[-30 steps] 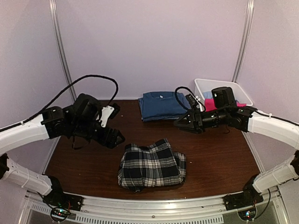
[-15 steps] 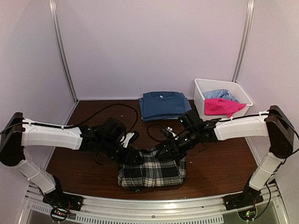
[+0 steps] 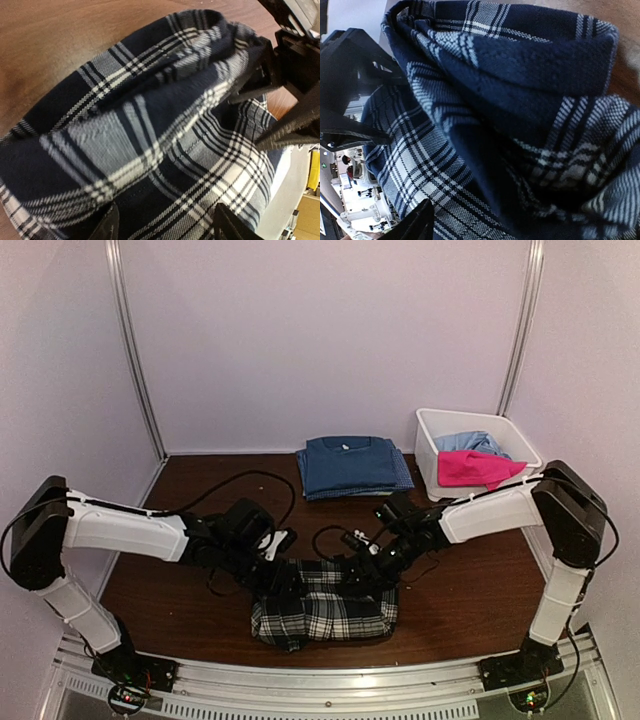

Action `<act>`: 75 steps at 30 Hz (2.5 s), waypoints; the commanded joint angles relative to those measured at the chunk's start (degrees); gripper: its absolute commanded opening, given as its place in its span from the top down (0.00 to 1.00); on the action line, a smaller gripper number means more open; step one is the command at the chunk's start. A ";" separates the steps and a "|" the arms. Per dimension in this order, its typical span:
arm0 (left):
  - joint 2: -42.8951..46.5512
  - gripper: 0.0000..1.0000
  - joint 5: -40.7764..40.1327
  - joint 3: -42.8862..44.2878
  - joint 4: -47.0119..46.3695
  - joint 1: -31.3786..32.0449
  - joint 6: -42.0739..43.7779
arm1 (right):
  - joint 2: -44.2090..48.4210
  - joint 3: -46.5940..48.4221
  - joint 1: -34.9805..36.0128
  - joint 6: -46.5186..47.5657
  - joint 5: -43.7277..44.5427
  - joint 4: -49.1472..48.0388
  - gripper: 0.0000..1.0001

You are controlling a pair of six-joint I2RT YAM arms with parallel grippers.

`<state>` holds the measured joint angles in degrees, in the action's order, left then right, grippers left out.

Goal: Fold and stack the mixed laundry pile
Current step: Smooth out the square-folded skirt at the center of the board.

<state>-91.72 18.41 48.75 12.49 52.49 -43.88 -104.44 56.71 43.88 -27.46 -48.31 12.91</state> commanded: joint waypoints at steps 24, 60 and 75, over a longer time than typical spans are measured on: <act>46.12 0.10 -9.35 -29.76 -0.75 0.15 -35.66 | 4.34 -6.38 4.71 4.79 12.04 7.72 0.33; 26.98 0.15 -25.82 -24.58 -29.73 -0.86 -20.15 | -10.61 -7.09 -5.73 15.65 11.39 9.32 0.41; 43.97 0.02 -19.57 -24.27 1.87 -4.80 -29.04 | -10.91 -6.69 -6.03 16.12 10.56 8.43 0.42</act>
<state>-54.24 -3.77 28.45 4.84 47.66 -60.97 -109.25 54.50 39.09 -12.16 -58.43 12.36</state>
